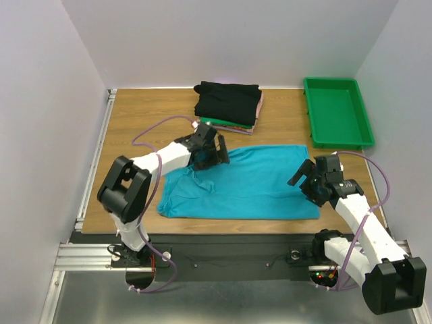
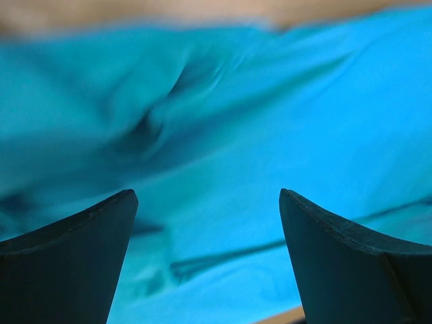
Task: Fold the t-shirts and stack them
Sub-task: Fold the tshirt
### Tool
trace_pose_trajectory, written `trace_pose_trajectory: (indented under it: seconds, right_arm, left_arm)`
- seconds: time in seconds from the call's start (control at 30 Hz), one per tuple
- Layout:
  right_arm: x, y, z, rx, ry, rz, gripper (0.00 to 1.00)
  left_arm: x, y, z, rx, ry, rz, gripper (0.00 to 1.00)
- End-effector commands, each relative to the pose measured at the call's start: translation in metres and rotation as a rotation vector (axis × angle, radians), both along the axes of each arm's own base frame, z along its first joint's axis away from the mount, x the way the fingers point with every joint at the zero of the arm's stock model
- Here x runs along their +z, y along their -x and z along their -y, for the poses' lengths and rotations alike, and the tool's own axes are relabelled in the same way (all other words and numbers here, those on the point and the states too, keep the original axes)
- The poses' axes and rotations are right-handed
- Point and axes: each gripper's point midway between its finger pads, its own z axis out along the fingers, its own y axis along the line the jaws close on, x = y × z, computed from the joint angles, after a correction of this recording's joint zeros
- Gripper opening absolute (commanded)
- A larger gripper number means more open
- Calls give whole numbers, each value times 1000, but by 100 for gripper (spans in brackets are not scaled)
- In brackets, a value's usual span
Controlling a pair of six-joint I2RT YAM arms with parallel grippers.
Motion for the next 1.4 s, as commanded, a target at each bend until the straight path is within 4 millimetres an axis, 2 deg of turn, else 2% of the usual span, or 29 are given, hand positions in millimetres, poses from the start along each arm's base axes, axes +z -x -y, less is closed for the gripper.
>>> trace_pose_trajectory:
  seconds: [0.0,0.03,0.1,0.13,0.2,0.23,0.33,0.4,0.43,0.47,0.5,0.53,0.6,0.63,0.67,0.73,0.77,0.83,0.87,0.9,0.93,0.97,1.0,1.07,1.1,1.13,1.23,1.37]
  right_arm:
    - [29,-25,10,-34,44,125,100]
    - [30,-26,11,-37,50,129,100]
    - [30,-27,15,-49,68,129,100]
    - [30,-28,17,-57,77,127,100]
    - [29,-29,22,-76,100,124,100]
    - [27,-30,24,-83,109,119,100]
    - [23,-35,27,-84,137,106,100]
    - [24,-44,26,-68,142,107,100]
    - [26,-50,26,-60,148,114,100]
    - [26,-54,27,-52,165,114,100]
    - [30,-65,30,-62,189,122,100]
    - [32,-72,32,-58,207,126,100]
    - [36,-87,32,-53,218,133,100]
    - [27,-95,30,-41,225,104,100]
    - [38,-109,28,-37,221,128,100]
    - [39,-124,26,-30,228,128,100]
    - [42,-139,25,-31,232,134,100]
    - [42,-157,24,-15,249,132,100]
    - [29,-165,23,3,260,97,100]
    - [40,-180,25,5,278,129,100]
    - [39,-187,25,5,291,128,100]
    - [24,-193,27,19,315,90,100]
    - [32,-208,28,12,330,116,100]
    - [25,-222,27,26,339,103,100]
    - [8,-227,25,37,340,70,100]
    - [13,-239,23,37,336,87,100]
    - [-4,-248,23,28,342,55,99]
    - [-26,-247,27,5,358,9,97]
  left_arm:
    - [73,-71,37,-24,66,260,98]
    - [66,-77,41,-33,50,253,98]
    - [77,-77,49,-70,64,247,98]
    - [84,-75,44,-61,60,256,98]
    - [86,-68,31,-43,28,272,98]
    - [104,-68,16,2,11,327,98]
    - [110,-67,-15,71,-59,377,98]
    - [107,-79,-35,67,-113,373,98]
    - [112,-86,-45,91,-123,373,98]
    - [102,-92,-53,99,-154,343,98]
    - [107,-101,-57,94,-172,348,98]
    - [91,-110,-70,110,-209,305,99]
    - [80,-116,-79,102,-245,254,98]
    - [71,-117,-82,102,-262,230,98]
    - [54,-119,-91,122,-286,190,98]
    - [35,-114,-95,115,-286,134,95]
    - [27,-114,-100,122,-289,119,93]
    - [18,-111,-101,119,-282,107,86]
    - [18,-110,-99,115,-271,106,83]
    - [17,-110,-99,104,-268,107,73]
    - [15,-109,-93,88,-246,104,66]
    - [12,-108,-91,75,-235,97,59]
    - [11,-107,-88,64,-225,97,45]
    - [3,-103,-86,49,-212,84,19]
    - [0,-103,-88,51,-212,77,0]
    - [-2,-102,-89,53,-211,70,0]
    - [2,-106,-96,70,-221,87,0]
    - [31,-117,-101,95,-204,178,0]
